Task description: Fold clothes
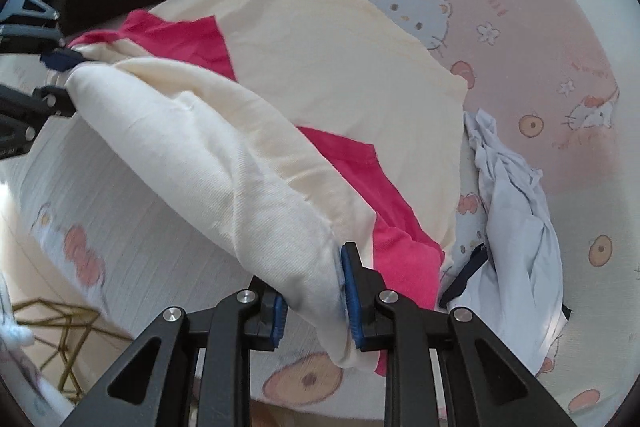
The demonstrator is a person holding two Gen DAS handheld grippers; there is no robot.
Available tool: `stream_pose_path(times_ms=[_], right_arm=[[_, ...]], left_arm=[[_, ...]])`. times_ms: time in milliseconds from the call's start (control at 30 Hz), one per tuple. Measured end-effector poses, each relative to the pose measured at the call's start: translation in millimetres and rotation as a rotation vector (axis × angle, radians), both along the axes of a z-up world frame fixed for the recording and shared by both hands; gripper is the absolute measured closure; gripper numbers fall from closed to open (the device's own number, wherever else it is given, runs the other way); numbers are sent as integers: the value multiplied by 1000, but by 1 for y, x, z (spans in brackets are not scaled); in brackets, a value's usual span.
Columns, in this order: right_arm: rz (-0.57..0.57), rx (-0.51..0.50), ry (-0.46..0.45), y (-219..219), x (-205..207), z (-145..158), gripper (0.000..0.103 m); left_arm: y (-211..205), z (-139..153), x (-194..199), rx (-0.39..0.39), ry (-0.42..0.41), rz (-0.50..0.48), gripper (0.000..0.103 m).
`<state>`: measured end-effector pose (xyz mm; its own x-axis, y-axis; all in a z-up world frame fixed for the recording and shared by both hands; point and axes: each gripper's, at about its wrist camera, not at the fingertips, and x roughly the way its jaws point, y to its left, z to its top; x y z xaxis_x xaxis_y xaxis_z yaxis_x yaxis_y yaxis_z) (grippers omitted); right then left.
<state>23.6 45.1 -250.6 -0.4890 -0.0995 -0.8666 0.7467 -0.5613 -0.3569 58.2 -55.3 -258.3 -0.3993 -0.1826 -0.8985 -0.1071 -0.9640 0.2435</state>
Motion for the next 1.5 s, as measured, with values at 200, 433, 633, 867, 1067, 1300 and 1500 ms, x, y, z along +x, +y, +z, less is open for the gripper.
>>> stream_pose_path(times_ms=[200,433,633,867,1067,1300,1500], right_arm=[[-16,6,-58,2,6,9,81],[10,114,-94,-1,22,5,80],[-35,122,-192,-2,13,-13,80],[-125,43,-357,6,-19,-20,79],[-180,-47,-476,17,-47,-18,78],[-250,-143,-580,28,-84,-17,72],[-275,-154,-556,24,-107,-14,69]], left_arm=[[2,1,9,-7,-26,10,84],[-1,0,6,17,-73,17,84],[-5,-7,-4,64,-127,19,84],[-25,2,-24,161,-175,11,83],[-44,11,-43,259,-217,47,83],[-47,20,-59,262,-249,29,81],[-47,32,-72,215,-218,18,79]])
